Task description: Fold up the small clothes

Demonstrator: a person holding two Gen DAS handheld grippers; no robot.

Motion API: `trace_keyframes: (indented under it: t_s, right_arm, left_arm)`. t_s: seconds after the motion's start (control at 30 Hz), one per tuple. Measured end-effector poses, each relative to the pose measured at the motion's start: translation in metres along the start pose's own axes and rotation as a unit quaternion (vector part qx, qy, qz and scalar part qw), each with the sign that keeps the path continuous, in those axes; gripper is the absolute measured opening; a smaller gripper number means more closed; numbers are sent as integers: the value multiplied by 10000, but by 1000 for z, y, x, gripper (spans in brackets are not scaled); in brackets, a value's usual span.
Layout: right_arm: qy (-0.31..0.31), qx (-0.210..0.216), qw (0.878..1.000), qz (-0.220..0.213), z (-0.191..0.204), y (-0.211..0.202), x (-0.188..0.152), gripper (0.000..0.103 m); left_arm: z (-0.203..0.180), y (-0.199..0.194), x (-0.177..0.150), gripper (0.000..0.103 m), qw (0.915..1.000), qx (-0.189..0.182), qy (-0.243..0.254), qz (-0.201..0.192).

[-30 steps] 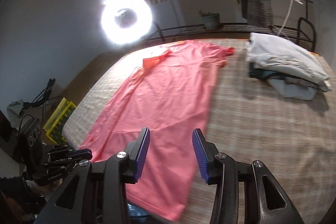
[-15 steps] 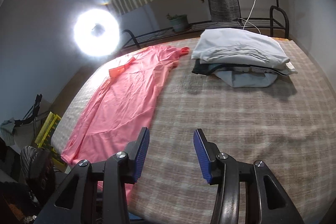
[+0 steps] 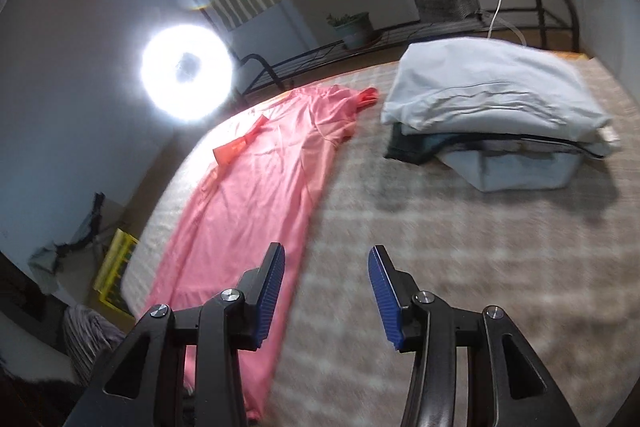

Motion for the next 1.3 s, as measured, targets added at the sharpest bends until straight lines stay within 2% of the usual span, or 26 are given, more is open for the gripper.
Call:
trace_keyframes:
  t_s: [0.13,0.17,0.27,0.37,0.6,0.63,0.67,0.77,0.8,0.87,0.9,0.93,1.13,1.3]
  right_arm:
    - [167,166,9996,163,6,43,23,47]
    - [195,176,9994,210,7,55,28,47]
    - [209,109,9992,332,13,92,44,47]
    - [319,15,9987,385,13,127,62,47]
    - [1047,-201,9938,307,-7,192,99,46]
    - [1084,-252,9933,297,-8,198,103,46]
    - [1098,-294,9931,282,-10,204,106,46]
    - [1179,-228,9924,283,-12,217,112,39]
    - [1192,-176,9923,301,-12,222,113,33]
    - [1112,-230,9931,299,-10,226,115,18]
    - [1045,-291,9936,313,-10,228,116,5]
    - [1016,-335,9938,303,-10,229,118,1]
    - [953,-617,9935,55,-3,220,131,0]
    - [536,-1096,9925,37,26,225,138,0]
  left_arm:
    - [12,-29,5,1,9989,3,-302,-349]
    - [14,-32,7,1,9977,-147,-388,-531]
    - [21,-44,7,1,9962,-123,-548,-670]
    - [25,-49,5,1,9951,-152,-676,-703]
    - [28,-48,4,1,9945,-191,-766,-695]
    - [30,-48,2,1,9966,-1,-690,-460]
    - [31,-49,1,1,9967,20,-685,-446]
    - [33,-50,1,1,9966,-1,-688,-443]
    - [33,-51,0,1,9965,-23,-704,-453]
    - [34,-53,0,1,9962,-65,-725,-471]
    - [35,-54,-1,1,9959,-51,-763,-479]
    - [35,-56,-1,1,9956,-64,-795,-498]
    - [44,-63,-8,1,9929,-75,-1042,-565]
    - [52,-75,-15,1,9914,-68,-1148,-624]
Point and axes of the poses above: each gripper's, at about its wrist camera, not at the fingertips, and y roughly the way its jaws point, z to its left, x to its top, the point moved 3 cm from there along y, roughly the way its jaws point, and after that the axes turned 6 degrees about y, right-handed, at the moved point
